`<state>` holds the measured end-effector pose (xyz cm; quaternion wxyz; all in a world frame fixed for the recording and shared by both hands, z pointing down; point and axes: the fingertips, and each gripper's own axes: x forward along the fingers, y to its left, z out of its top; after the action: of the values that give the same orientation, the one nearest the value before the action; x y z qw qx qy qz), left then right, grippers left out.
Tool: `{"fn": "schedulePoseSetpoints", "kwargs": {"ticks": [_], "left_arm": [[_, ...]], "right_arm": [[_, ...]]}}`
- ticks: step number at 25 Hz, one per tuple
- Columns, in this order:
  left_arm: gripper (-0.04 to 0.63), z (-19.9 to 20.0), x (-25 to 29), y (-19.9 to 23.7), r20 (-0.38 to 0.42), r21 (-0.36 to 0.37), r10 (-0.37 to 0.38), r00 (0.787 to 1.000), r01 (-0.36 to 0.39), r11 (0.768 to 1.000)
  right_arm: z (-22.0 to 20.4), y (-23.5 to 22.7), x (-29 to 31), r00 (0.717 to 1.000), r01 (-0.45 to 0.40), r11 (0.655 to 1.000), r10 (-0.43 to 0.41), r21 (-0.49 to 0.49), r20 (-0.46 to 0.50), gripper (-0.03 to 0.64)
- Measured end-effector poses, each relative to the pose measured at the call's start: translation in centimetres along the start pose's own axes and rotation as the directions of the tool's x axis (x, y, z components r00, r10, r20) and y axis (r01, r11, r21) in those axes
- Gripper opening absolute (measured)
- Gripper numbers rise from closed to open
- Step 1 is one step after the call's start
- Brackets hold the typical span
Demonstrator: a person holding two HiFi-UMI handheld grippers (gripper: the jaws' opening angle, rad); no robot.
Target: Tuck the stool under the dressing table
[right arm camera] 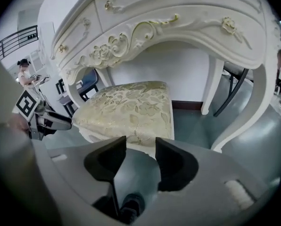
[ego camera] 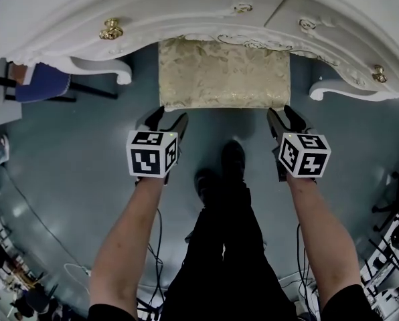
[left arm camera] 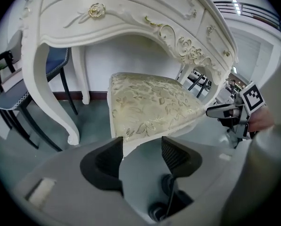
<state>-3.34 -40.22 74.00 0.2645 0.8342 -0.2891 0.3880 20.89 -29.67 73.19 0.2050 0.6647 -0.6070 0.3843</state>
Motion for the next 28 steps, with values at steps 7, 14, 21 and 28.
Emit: {"fn": "schedulePoseSetpoints", "kwargs": {"ticks": [7, 14, 21, 28], "left_arm": [[0.22, 0.2, 0.6, 0.6, 0.001, 0.018, 0.041, 0.999, -0.041, 0.999], [0.189, 1.3, 1.3, 1.7, 0.049, 0.021, 0.108, 0.993, -0.109, 0.994], [0.183, 3.4, 2.2, 2.9, 0.093, 0.037, 0.118, 0.989, -0.121, 0.992], [0.167, 4.4, 2.8, 3.1, 0.093, 0.063, 0.111, 0.989, -0.117, 0.991]], "right_arm": [[-0.4, 0.1, 1.3, 0.999, 0.021, 1.0, -0.022, -0.022, -0.03, 0.172], [0.4, 0.1, 2.1, 1.0, 0.014, 1.0, -0.014, -0.027, -0.002, 0.169], [2.1, -0.1, 3.4, 0.999, 0.01, 1.0, -0.009, -0.027, 0.038, 0.167], [3.2, -0.7, 4.1, 0.997, 0.01, 0.999, -0.007, -0.041, 0.079, 0.166]]}}
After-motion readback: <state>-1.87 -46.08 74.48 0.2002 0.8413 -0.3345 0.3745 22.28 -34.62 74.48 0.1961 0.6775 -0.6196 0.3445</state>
